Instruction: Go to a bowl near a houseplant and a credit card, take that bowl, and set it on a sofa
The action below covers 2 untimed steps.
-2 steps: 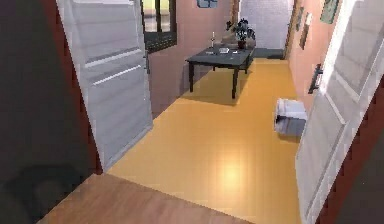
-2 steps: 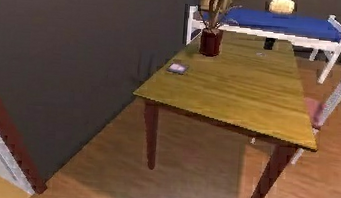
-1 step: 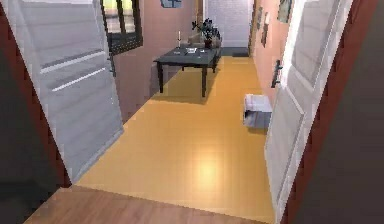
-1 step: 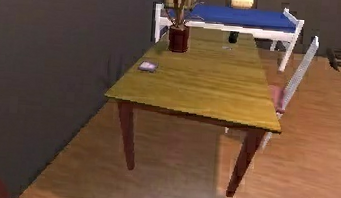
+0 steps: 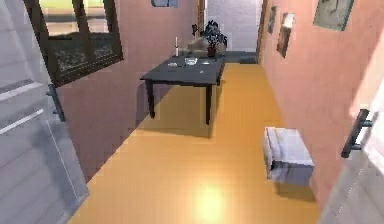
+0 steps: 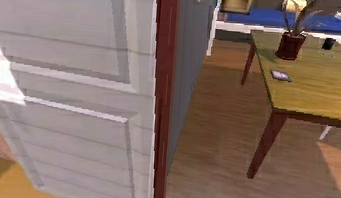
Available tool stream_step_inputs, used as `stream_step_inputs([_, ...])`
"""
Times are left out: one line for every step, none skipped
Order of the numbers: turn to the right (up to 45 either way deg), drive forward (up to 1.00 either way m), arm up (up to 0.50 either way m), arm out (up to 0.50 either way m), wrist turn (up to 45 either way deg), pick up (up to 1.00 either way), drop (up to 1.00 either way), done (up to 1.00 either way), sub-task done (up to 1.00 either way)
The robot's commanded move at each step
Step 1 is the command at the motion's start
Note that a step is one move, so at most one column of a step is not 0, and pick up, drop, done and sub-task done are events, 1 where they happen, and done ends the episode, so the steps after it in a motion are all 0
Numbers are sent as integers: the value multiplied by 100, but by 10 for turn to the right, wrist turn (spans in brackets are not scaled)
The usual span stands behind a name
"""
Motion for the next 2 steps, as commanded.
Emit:
stream_step_inputs([60,0,0,0,0,0,0,0,0])
stream_step_inputs([0,65,0,0,0,0,0,0,0])
